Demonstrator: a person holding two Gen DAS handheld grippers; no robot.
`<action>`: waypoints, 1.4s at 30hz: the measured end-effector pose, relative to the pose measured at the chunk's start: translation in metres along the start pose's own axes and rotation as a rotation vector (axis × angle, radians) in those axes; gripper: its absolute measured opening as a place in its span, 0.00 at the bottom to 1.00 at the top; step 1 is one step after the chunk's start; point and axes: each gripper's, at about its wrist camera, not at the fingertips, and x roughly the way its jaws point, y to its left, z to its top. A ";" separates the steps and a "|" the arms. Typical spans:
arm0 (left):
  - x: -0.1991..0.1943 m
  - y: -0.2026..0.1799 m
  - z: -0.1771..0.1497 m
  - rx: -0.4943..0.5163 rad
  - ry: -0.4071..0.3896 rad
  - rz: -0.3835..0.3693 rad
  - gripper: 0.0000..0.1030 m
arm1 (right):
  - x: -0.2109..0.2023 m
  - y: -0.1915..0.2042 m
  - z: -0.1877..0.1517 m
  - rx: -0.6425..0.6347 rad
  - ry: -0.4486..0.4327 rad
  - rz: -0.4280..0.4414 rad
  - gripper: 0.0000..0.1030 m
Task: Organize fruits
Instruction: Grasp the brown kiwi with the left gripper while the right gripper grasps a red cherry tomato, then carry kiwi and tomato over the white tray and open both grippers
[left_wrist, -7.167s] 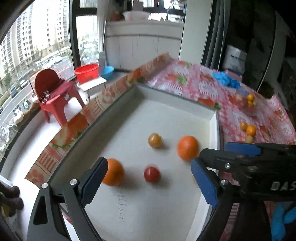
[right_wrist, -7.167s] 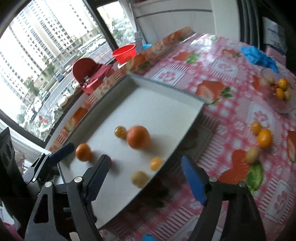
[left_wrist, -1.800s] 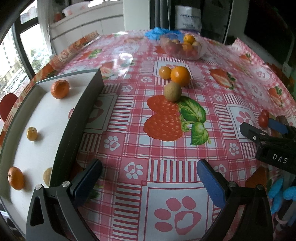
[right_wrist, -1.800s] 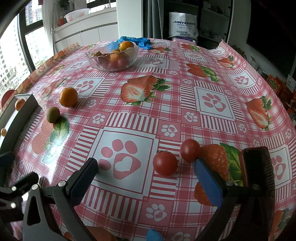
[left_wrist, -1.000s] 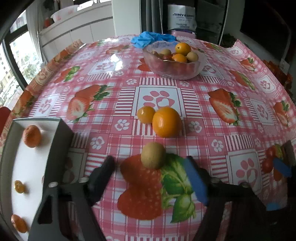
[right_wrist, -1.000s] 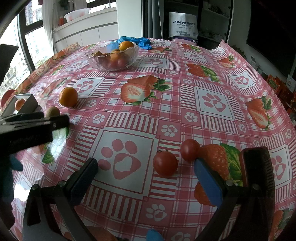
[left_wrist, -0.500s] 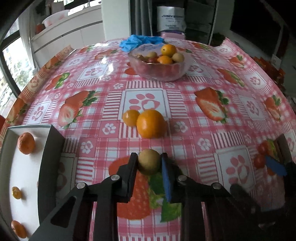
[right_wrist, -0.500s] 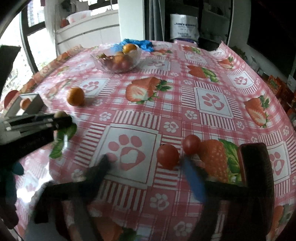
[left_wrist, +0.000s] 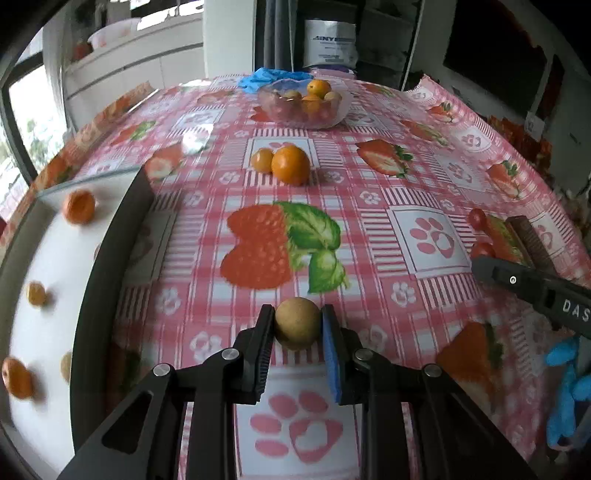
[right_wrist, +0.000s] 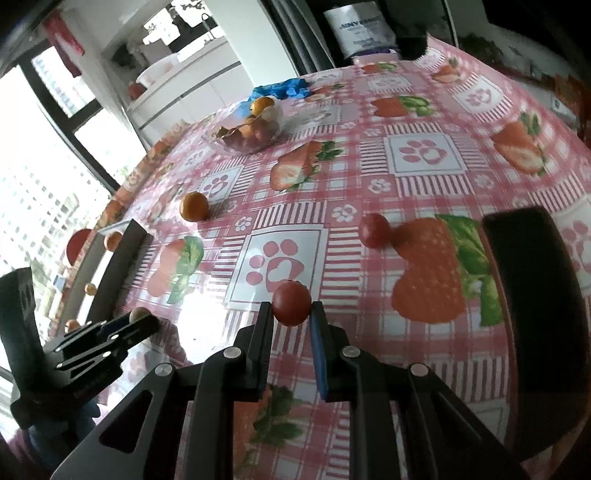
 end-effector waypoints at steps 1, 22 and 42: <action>-0.002 0.001 -0.002 -0.008 -0.002 -0.004 0.26 | -0.001 0.001 0.000 0.001 0.001 0.000 0.21; -0.073 0.075 -0.006 -0.147 -0.168 0.060 0.26 | 0.019 0.114 0.011 -0.204 0.038 0.100 0.21; -0.087 0.179 -0.039 -0.310 -0.176 0.263 0.26 | 0.084 0.281 -0.011 -0.462 0.196 0.295 0.21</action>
